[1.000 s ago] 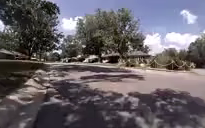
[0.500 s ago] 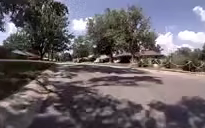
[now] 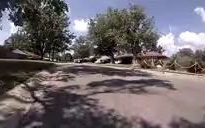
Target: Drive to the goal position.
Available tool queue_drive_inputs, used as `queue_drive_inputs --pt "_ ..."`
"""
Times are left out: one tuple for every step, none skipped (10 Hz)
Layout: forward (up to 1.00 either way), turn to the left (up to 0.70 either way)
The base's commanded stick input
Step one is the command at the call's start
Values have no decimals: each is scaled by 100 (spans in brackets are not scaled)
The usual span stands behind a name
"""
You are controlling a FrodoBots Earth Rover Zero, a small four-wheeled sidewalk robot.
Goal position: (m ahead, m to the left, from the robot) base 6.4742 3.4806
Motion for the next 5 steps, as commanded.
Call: queue_drive_inputs --pt "100 0" --pt "100 0" --pt "100 4" --pt "100 23" --pt "100 38"
